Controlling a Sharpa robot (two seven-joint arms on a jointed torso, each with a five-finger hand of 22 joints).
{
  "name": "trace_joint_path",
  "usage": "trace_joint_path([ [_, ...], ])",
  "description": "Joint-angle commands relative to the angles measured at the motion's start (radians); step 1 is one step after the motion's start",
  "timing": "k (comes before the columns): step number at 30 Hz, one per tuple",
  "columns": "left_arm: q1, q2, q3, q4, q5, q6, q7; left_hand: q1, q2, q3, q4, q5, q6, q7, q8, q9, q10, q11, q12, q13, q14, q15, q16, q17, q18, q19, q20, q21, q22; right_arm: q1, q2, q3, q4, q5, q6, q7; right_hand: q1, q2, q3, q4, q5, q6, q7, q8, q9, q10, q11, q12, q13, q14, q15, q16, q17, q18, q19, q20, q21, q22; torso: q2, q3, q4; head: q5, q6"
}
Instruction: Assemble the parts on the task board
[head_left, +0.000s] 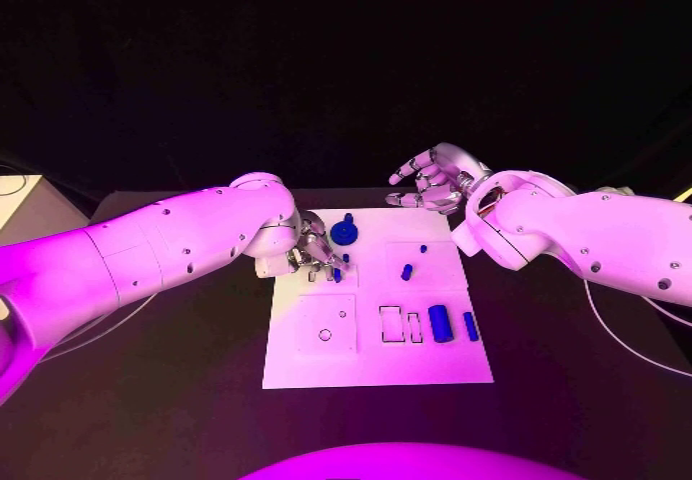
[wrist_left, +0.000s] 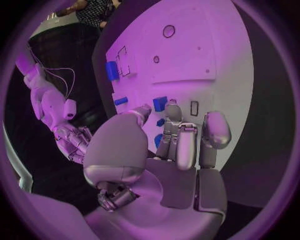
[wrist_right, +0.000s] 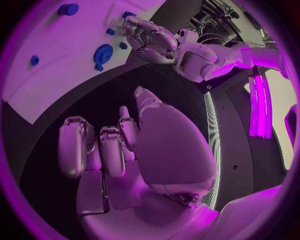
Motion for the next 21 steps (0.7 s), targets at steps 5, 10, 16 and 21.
trace_joint_path([
  [5,-0.001,0.005,-0.001,-0.009,0.016,0.021,0.013,0.027,0.01,0.011,-0.005,0.006,-0.01,-0.001,0.004,0.007,-0.008,0.0,0.006,0.003,0.035,0.003,0.005,0.066,-0.02,0.0,0.0,0.007,0.003,0.0,0.001,0.0,-0.001,-0.001,0.016,0.004,-0.007,0.001,0.008,0.0,0.006,-0.008,0.001,0.006,-0.001,-0.004,-0.001,-0.006,0.012,0.082,-0.007,-0.006,0.183,0.013,-0.005,-0.003,-0.007,0.098,0.0,0.0,0.0003,-0.002,-0.003],
  [10,-0.001,0.006,-0.002,-0.012,0.022,0.025,0.016,0.067,0.031,0.045,-0.012,0.003,-0.013,-0.005,0.003,0.018,-0.01,-0.003,0.008,0.005,0.036,0.0,0.005,0.069,-0.02,-0.001,-0.001,0.009,0.006,0.0,0.001,0.0,-0.001,-0.001,0.017,0.004,-0.007,0.002,0.009,0.0,0.007,-0.008,0.001,0.007,-0.001,-0.003,-0.001,-0.006,0.012,0.082,-0.007,-0.006,0.183,0.013,-0.004,-0.003,-0.007,0.098,0.0,0.0003,0.0004,-0.003,-0.005],
  [16,-0.002,0.009,-0.002,-0.014,0.03,0.032,0.021,0.101,0.033,0.083,-0.022,0.003,-0.016,-0.007,0.001,0.028,-0.013,-0.005,0.008,0.004,0.036,-0.001,0.005,0.071,-0.02,-0.003,-0.003,0.01,0.008,0.0,0.002,0.0,-0.001,-0.001,0.019,0.003,-0.007,0.002,0.009,0.0,0.007,-0.008,0.001,0.007,-0.001,-0.003,-0.001,-0.006,0.012,0.082,-0.007,-0.006,0.183,0.013,-0.004,-0.003,-0.007,0.098,0.0,0.0003,0.0,-0.002,-0.005],
  [21,-0.002,0.01,-0.003,-0.016,0.036,0.037,0.026,0.124,0.031,0.127,-0.037,0.002,-0.018,-0.008,-0.002,0.037,-0.018,-0.006,0.003,-0.001,0.036,-0.003,0.005,0.073,-0.02,-0.004,-0.004,0.011,0.009,0.0,0.002,0.0,-0.001,-0.001,0.022,0.003,-0.007,0.002,0.011,-0.001,0.009,-0.008,0.001,0.007,-0.001,-0.003,-0.001,-0.006,0.011,0.082,-0.007,-0.007,0.182,0.014,-0.005,-0.003,-0.009,0.097,-0.001,0.0006,0.0001,-0.002,-0.006],
])
